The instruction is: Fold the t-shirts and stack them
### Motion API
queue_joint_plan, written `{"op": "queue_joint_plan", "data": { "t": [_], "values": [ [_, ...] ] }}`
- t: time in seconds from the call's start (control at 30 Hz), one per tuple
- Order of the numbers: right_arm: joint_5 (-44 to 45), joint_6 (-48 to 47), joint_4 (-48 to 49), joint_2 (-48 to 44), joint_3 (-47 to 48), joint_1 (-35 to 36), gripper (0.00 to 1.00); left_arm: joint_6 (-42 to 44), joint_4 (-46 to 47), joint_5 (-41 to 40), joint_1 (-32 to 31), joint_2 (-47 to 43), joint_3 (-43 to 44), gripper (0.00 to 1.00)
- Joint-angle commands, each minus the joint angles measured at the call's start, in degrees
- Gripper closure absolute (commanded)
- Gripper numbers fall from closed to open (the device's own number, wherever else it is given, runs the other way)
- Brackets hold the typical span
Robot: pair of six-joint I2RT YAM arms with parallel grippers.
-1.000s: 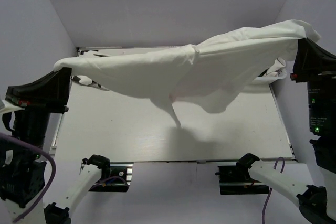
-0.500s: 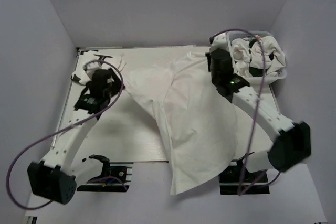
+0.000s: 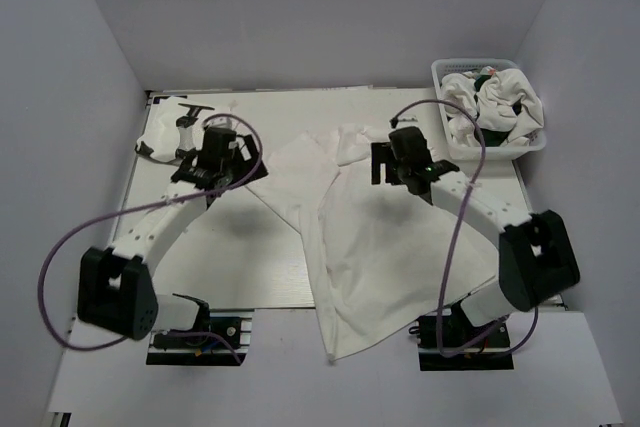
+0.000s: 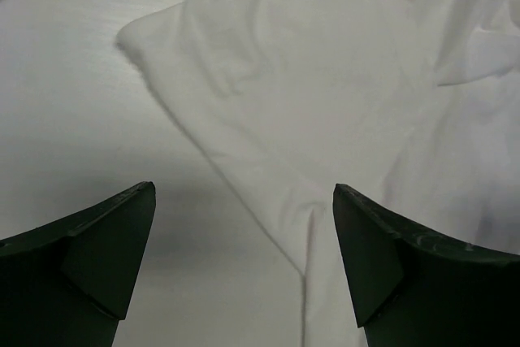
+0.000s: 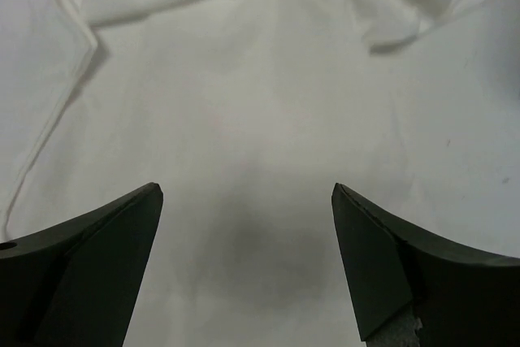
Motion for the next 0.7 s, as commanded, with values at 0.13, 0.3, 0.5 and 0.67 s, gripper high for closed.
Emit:
{"op": "queue_joint_plan", "data": {
  "t": [0.13, 0.3, 0.5, 0.67],
  "values": [
    [-9.95, 18.17, -1.52, -13.91, -18.11, 0.4, 0.1, 11.69, 4.08, 12.31, -5.83, 23.18, 20.38, 0.0],
    [-8.3, 24.5, -4.32, -20.84, -26.55, -0.12, 0.1, 16.69, -3.82, 10.3, -12.94, 38.92, 35.94, 0.0],
    [-1.26, 26.98, -5.13, -22.53, -29.47, -0.65, 0.1, 17.86, -11.92, 3.18, -17.97, 51.06, 49.31, 0.0],
    [-2.21, 26.8, -3.28, -19.37, -29.73, -2.05, 0.1, 15.84, -16.75, -1.48, -19.29, 58.44, 56.96, 0.05]
  ]
}}
